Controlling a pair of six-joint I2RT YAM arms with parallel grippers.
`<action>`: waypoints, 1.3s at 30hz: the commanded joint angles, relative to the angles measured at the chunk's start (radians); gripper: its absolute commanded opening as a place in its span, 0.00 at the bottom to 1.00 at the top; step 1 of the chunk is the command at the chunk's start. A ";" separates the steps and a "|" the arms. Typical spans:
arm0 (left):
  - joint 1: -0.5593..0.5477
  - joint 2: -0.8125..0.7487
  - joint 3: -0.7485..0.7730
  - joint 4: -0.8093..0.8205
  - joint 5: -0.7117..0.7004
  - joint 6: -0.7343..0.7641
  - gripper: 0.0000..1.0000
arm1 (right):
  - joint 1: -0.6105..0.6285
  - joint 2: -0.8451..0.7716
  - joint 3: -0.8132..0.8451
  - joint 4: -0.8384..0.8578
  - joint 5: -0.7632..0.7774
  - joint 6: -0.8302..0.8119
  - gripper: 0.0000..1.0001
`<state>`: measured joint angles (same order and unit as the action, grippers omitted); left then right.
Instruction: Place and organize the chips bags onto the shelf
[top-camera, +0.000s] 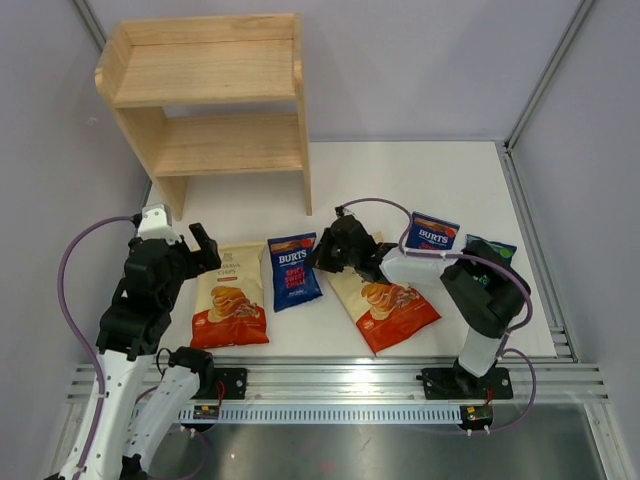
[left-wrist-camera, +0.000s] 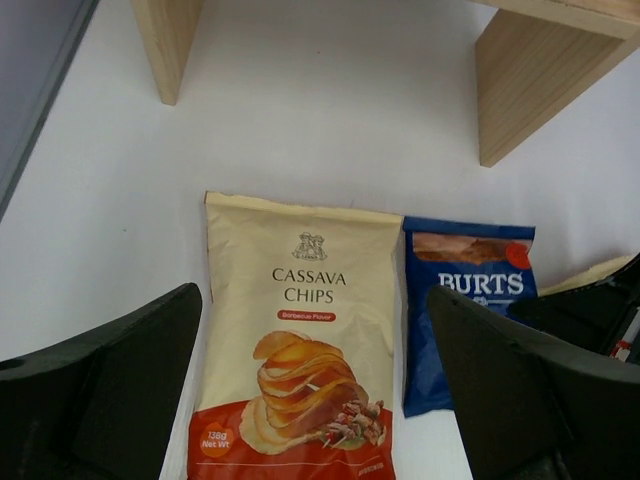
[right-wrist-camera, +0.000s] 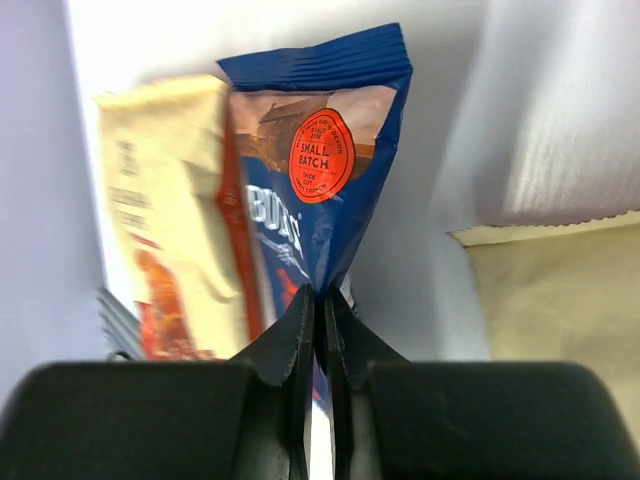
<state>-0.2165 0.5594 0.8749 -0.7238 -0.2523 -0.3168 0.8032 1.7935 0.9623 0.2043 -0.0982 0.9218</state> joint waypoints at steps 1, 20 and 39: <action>0.005 0.028 0.048 0.032 0.082 -0.036 0.99 | 0.011 -0.135 -0.002 0.047 0.126 0.058 0.00; -0.204 0.028 -0.540 1.191 0.533 -0.688 0.99 | 0.010 -0.569 -0.005 0.040 0.448 0.206 0.00; -0.354 0.408 -0.606 2.057 0.352 -0.771 0.99 | 0.033 -0.611 -0.065 0.345 0.247 0.391 0.00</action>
<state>-0.5583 0.9409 0.2340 1.1172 0.1741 -1.0859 0.8165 1.1980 0.8860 0.4351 0.1711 1.2762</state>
